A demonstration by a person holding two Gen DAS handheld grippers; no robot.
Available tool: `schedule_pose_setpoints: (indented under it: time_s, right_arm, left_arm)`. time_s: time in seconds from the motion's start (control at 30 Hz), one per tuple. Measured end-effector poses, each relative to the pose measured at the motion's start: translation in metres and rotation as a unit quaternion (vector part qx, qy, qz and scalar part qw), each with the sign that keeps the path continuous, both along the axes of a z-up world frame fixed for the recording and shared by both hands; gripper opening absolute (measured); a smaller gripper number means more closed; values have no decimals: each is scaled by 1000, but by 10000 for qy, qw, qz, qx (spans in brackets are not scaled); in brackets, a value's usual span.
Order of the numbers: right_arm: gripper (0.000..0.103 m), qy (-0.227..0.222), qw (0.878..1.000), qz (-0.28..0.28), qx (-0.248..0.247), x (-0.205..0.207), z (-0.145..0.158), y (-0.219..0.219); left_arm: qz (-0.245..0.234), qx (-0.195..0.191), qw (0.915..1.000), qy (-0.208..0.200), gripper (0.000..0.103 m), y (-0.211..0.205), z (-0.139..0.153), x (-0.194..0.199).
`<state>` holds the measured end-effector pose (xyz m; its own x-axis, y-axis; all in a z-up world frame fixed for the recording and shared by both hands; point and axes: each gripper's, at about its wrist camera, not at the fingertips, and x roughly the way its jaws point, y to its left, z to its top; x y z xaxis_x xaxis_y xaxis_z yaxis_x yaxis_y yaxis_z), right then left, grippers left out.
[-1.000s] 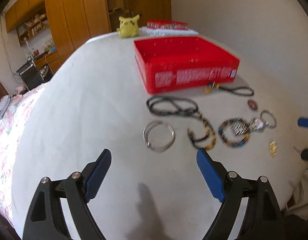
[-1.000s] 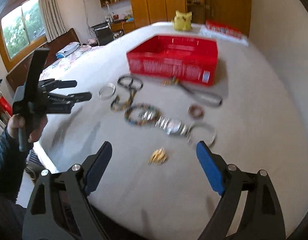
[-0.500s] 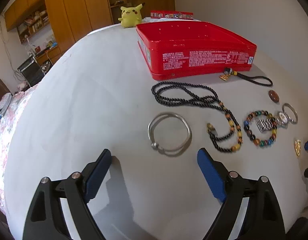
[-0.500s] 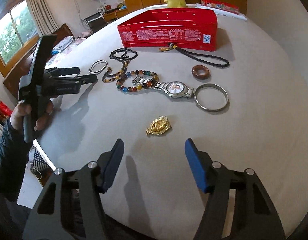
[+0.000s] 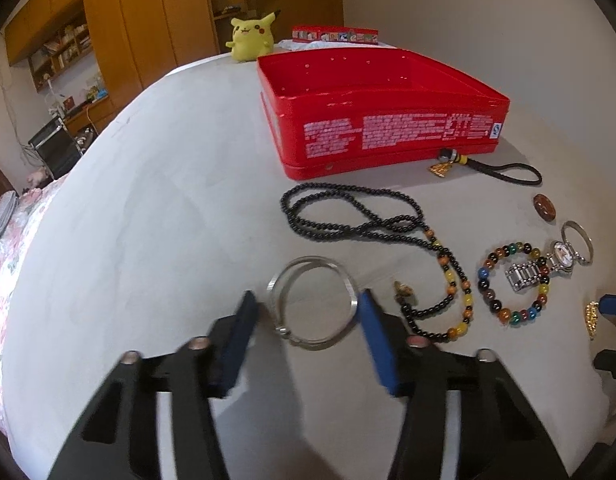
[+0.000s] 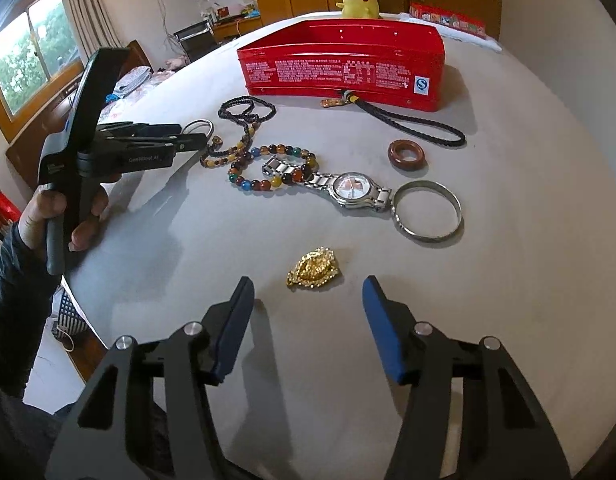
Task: Organize jewelry
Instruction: 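Grasp the silver bangle with the left tool while the right tool grasps the gold pendant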
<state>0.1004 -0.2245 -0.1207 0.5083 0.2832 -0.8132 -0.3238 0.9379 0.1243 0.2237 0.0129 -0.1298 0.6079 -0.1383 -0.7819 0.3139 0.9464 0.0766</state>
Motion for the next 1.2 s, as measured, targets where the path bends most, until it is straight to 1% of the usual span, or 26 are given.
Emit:
schedule_pose_setpoints:
  time_s: [0.07,0.33,0.4,0.47,0.53,0.77,1.2]
  right_arm:
    - [50,-23,10000,25,-33,1,0,1]
    - [45,-123,9997,118,-179,6,-3,5]
    - [40,-153,9995,160,-226,7,-3,7]
    - [28,-170,9993,196,-251,8,-4,8]
    - [25,-170,9993,222,-254,9,-4,7]
    - [24,-93,9997,220,-61,10,0,4]
    - [24,-272,9993,251,40,0,19,4]
  left_arm:
    - [12,34,10000,-22,47,-2,0,0]
    - [87,-148,9999,16,46,3,3,0]
    - [88,-165,9998,14,46,5,3,0]
    - [99,-184,9998,17,46,6,4,1]
    - [112,-196,9997,16,46,6,4,1]
    - [162,-245,9996,-10,46,8,8,-1]
    - [171,-284,9993,-170,46,10,26,-14]
